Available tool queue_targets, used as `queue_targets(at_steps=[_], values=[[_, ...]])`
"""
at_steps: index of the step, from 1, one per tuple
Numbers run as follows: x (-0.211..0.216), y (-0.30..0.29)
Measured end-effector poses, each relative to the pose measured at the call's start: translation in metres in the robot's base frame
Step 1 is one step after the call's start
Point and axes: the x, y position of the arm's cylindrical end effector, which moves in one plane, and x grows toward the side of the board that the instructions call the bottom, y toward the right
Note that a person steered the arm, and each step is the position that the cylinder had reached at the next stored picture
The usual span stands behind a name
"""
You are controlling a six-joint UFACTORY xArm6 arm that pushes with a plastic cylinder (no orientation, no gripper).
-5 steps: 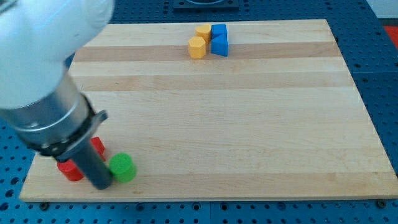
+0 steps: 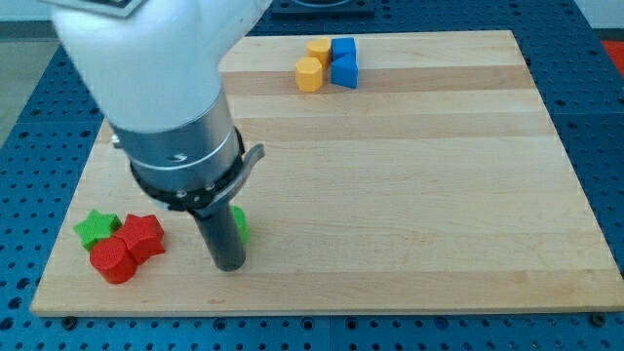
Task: Move the green circle diagonally top right to th red star
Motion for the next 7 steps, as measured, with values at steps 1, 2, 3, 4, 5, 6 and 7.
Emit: queue_targets(at_steps=[1, 2, 3, 4, 5, 6, 7], values=[[0.004, -0.005], [0.015, -0.023], [-0.019, -0.022], [-0.025, -0.018], [-0.034, -0.005], [0.002, -0.005], [0.034, -0.020]])
